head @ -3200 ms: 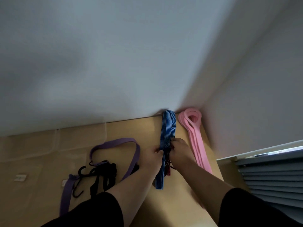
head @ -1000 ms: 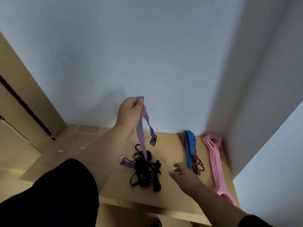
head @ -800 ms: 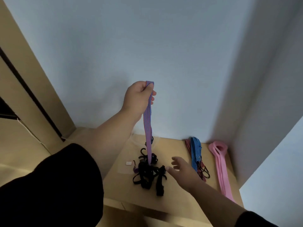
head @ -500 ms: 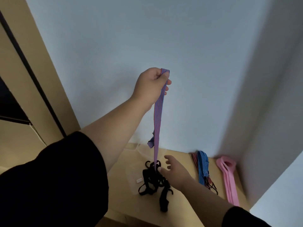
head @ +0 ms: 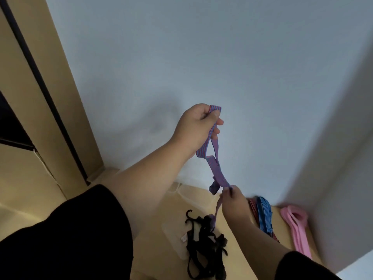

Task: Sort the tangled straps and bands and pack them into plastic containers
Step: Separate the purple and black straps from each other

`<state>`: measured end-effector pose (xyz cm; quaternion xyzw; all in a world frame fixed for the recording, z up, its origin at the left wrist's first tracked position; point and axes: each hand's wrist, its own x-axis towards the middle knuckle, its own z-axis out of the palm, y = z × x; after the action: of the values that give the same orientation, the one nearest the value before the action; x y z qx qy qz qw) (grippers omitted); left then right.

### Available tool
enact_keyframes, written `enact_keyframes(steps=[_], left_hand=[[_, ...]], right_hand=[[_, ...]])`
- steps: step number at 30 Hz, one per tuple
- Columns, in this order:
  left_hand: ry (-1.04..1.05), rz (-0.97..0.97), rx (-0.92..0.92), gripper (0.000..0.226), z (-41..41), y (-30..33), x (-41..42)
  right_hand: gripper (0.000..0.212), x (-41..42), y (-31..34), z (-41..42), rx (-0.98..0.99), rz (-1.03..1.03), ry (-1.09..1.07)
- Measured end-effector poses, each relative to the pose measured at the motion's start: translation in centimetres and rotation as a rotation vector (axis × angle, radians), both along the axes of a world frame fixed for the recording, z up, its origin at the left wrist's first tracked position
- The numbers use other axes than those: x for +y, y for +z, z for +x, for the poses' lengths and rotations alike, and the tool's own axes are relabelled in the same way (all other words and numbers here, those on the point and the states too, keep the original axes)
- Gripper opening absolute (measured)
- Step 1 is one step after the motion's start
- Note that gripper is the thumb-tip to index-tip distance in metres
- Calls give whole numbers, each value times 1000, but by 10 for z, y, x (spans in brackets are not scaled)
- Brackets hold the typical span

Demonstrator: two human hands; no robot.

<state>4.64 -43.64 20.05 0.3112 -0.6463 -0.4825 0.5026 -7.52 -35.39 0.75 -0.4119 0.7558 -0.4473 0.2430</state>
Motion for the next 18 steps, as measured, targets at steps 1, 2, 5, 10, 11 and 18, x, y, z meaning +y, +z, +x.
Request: enact_keyframes(steps=[1,2,5,10,11,18], left_hand=[[-23,18,-7,13,3,-8,-4],[-53,32,-16,14,5,-15,-8],[-141,42,-30,14,11,-25,-18],[-247,46,-5,13,18,-23,-29],[-256,55,-1,13,19,-23,-30],[-320,118,-99,19,26,-49,-34]], right_hand=[[25,1,5,1,-62,-79,-41],[23,1,8,3,-129,-123,-52],[22,-5,12,9,-265,-231,-62],[21,-16,31,11,-171,-320,-14],[19,-15,36,10,5,-205,90],[20,-7,26,4,154,154,106]])
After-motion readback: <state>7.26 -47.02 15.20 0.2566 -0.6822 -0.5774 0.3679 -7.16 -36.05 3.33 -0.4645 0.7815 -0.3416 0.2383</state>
